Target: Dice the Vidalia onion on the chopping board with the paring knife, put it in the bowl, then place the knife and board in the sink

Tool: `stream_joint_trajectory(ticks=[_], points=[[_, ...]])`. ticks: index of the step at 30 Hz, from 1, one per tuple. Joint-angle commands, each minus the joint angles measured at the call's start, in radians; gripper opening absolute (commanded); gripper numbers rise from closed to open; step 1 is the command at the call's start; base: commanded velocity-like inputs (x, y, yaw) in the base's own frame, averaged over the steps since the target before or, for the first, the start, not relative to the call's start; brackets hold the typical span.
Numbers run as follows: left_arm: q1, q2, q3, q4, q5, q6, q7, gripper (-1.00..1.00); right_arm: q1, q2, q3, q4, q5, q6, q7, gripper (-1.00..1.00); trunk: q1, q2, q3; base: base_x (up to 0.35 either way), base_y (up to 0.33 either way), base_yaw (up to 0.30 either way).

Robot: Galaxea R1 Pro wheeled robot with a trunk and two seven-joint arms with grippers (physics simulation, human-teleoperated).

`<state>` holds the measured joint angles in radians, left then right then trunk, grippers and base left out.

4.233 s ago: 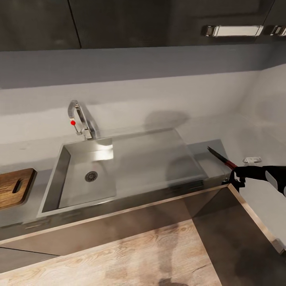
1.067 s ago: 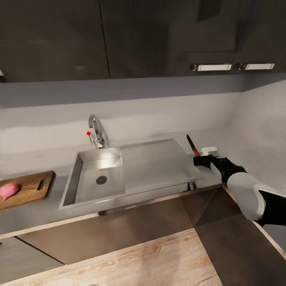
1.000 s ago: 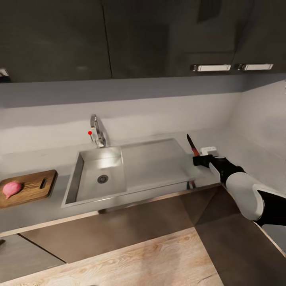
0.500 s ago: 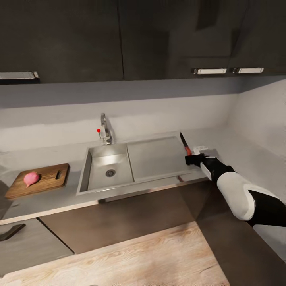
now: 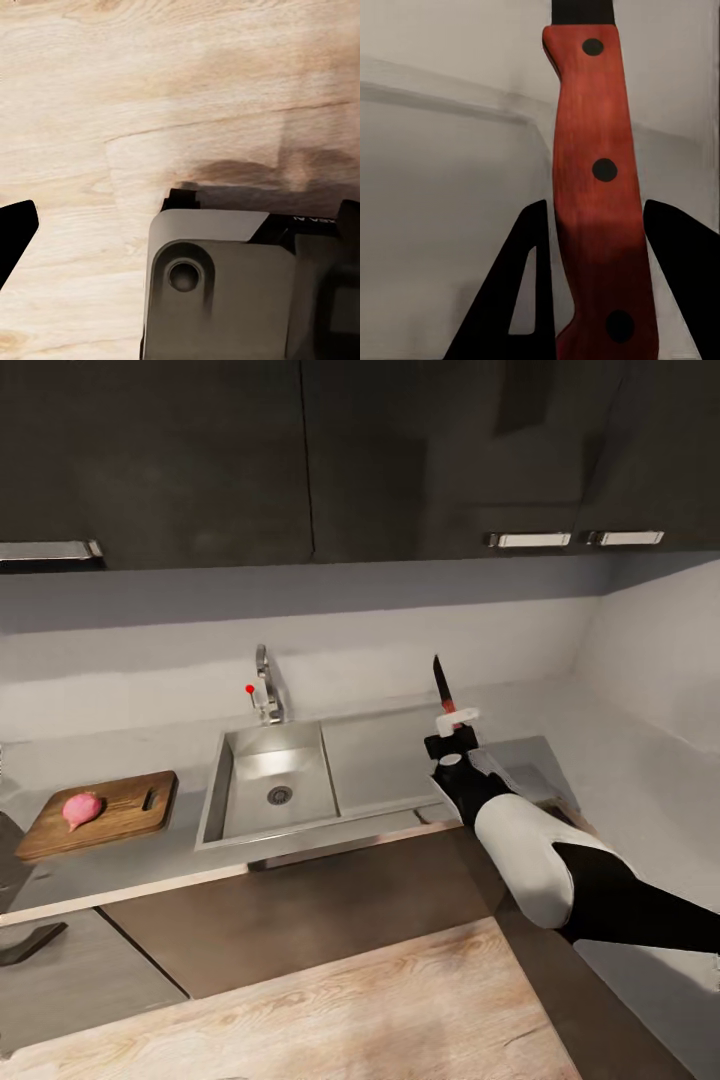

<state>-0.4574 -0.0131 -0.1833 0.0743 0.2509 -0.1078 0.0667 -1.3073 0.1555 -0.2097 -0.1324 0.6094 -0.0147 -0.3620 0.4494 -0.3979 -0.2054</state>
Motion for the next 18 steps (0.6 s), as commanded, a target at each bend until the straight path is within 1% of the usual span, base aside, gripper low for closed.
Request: stream_joint_trajectory(ticks=[1, 3, 6, 13, 18], points=[[-0.002, -0.001, -0.008, 0.004, 0.008, -0.007, 0.001, 1.00, -0.001, 0.008, -0.008, 0.004, 0.015, -0.002, -0.026, -1.00, 0.001, -0.002, -0.002, 0.000, 0.176, 0.000], [-0.002, -0.001, -0.008, 0.005, 0.008, -0.007, 0.001, 1.00, -0.001, 0.019, -0.008, 0.010, 0.021, -0.002, -0.056, -1.00, 0.001, -0.002, -0.002, 0.000, 0.225, 0.000], [-0.001, -0.001, -0.008, 0.004, 0.008, -0.007, 0.001, 1.00, -0.001, 0.019, -0.008, 0.016, 0.025, -0.001, -0.073, -1.00, 0.001, -0.002, -0.002, 0.000, 0.268, 0.000], [-0.002, -0.001, -0.008, 0.005, 0.008, -0.007, 0.001, 1.00, -0.001, 0.019, -0.008, 0.031, 0.026, 0.000, -0.078, -1.00, 0.001, -0.002, -0.002, -0.001, 0.287, 0.000], [-0.001, -0.002, -0.008, 0.005, 0.008, -0.007, 0.001, 1.00, -0.001, 0.019, -0.007, 0.046, 0.026, 0.002, -0.077, -1.00, 0.001, -0.002, -0.002, -0.056, 0.290, 0.000]])
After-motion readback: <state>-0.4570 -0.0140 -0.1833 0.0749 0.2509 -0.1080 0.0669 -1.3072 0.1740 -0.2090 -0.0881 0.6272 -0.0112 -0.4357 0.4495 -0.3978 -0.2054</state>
